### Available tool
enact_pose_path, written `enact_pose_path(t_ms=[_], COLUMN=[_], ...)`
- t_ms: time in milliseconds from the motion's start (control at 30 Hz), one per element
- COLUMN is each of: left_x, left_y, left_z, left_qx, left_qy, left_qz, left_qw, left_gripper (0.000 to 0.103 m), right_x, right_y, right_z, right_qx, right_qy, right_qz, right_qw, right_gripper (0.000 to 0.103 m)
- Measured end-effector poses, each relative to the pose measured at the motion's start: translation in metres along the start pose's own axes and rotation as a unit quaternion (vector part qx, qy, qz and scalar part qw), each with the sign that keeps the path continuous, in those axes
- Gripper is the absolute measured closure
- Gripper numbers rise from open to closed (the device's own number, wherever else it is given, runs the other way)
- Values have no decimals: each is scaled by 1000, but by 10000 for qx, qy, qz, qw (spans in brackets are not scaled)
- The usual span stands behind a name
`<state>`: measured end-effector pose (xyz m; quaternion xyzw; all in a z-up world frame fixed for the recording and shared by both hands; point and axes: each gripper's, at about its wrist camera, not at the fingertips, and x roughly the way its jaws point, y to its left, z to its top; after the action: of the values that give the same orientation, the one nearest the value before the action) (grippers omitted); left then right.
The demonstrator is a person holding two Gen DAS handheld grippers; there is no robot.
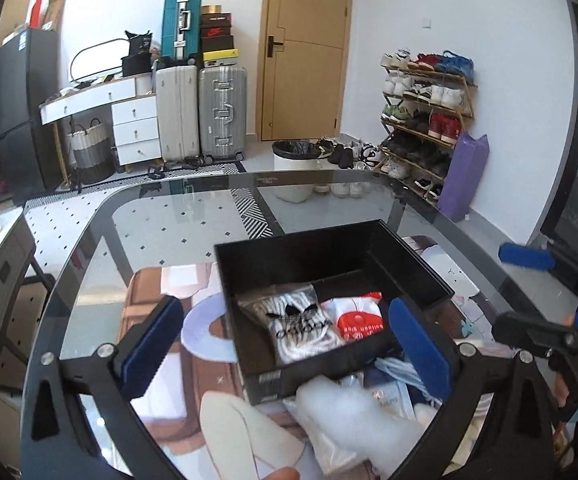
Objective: Organize soft objects
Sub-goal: 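Move the right gripper toward the coiled white cable beside the box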
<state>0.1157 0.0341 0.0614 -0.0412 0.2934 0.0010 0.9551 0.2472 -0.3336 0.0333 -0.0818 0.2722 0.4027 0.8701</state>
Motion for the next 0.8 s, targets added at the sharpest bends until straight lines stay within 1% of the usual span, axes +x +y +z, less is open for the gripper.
enact_pose_path(t_ms=[133, 333, 467, 533, 800], left_x=[-10, -20, -25, -26, -26], left_y=[2, 3, 3, 1, -10], left_z=[-13, -32, -42, -45, -49], left_qx=[-91, -145, -195, -238, -86], left_qy=[46, 150, 152, 149, 239], left_qz=[80, 142, 112, 99, 53], left_qw=[9999, 9997, 9996, 9996, 9997], left_gripper=[0, 0, 0, 0, 0], right_x=[-9, -12, -13, -15, -19], right_y=[5, 0, -5, -6, -8], right_z=[-13, -36, -48, -48, -45], right_qx=[110, 375, 513, 489, 539], right_qy=[85, 193, 292, 327, 353], right_qz=[-12, -86, -109, -162, -194], right_qw=[9999, 9991, 9982, 9981, 9977], right_gripper=[1, 1, 1, 1, 1])
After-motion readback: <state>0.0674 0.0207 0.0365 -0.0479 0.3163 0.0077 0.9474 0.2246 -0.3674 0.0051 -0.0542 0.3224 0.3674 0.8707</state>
